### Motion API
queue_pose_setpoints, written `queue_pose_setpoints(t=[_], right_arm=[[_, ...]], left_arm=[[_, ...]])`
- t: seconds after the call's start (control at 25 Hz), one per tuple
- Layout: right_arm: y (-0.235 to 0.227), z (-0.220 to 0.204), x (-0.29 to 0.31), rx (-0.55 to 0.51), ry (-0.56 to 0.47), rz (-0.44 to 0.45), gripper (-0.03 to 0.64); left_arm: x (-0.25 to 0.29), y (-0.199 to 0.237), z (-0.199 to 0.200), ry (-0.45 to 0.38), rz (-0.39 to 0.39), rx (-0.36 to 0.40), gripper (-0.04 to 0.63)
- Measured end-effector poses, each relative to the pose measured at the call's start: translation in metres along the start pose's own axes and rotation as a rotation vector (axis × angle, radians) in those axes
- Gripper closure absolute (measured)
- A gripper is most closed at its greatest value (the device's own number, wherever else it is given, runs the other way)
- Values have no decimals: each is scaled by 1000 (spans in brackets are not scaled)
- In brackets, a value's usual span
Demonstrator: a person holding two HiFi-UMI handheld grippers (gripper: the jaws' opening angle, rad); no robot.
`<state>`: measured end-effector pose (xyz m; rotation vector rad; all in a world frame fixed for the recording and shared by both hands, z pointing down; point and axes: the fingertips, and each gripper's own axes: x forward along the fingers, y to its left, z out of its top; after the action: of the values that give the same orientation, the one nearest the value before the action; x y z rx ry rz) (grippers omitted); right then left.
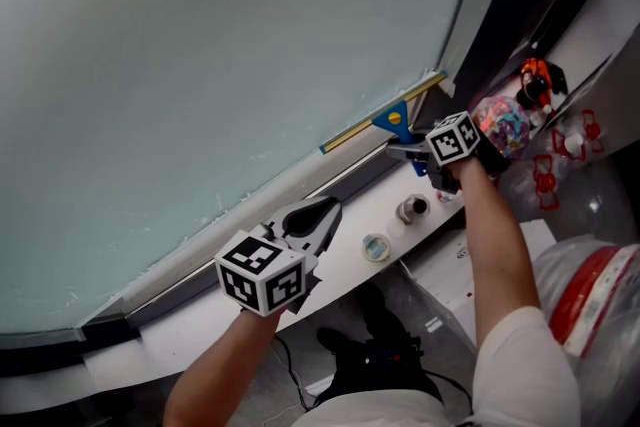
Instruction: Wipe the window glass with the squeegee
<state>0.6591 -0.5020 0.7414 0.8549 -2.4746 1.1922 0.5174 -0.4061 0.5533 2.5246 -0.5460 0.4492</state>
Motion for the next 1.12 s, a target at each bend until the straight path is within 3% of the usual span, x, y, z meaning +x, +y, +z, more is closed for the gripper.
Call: queue_pose_setpoints(t=[0.48,1.12], right_arm=[[18,-18,-16,65,-23,-92,537],[113,-29,-12,61,-62,-238,537]], left_arm=[[-41,-7,-7,-55,18,-21,548],[-152,-25,-37,-153,54,-58,548]])
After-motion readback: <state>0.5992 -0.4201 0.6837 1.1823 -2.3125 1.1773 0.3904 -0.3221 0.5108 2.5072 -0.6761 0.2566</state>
